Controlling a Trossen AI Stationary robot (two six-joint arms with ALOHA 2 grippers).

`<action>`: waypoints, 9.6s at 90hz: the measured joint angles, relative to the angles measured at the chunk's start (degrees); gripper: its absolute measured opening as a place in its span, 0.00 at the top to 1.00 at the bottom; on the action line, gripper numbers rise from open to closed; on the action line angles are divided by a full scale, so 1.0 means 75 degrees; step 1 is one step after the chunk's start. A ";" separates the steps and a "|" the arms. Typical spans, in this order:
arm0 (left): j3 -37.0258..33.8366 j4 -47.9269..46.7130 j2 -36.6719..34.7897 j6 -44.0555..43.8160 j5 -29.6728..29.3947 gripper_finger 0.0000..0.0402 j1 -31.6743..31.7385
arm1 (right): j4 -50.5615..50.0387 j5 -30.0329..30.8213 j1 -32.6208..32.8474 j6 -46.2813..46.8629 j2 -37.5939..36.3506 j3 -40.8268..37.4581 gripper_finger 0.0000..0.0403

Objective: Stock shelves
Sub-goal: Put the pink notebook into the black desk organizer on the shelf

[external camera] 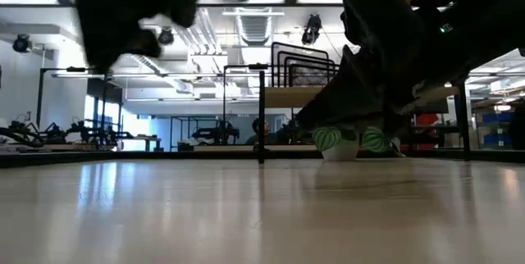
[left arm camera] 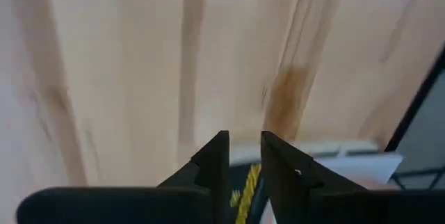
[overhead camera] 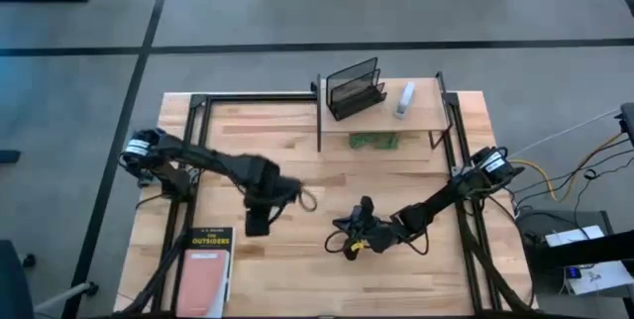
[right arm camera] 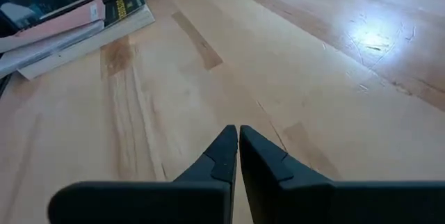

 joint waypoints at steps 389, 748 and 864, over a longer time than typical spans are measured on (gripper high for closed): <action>-0.7037 0.8671 -0.2715 -0.7488 -0.4026 1.00 -0.4706 | -0.6702 -0.2827 -0.1087 -0.9728 0.4771 0.9320 0.37; -0.4411 0.8488 -0.0478 -0.0778 -0.9457 0.14 -0.4290 | -1.3010 -0.2824 -0.1338 -0.4432 0.4243 1.2135 0.99; -0.3545 0.5526 -0.2265 -0.1652 -0.8853 0.98 -0.3946 | -1.5140 -0.3115 -0.1163 -0.2863 0.3351 1.2135 0.50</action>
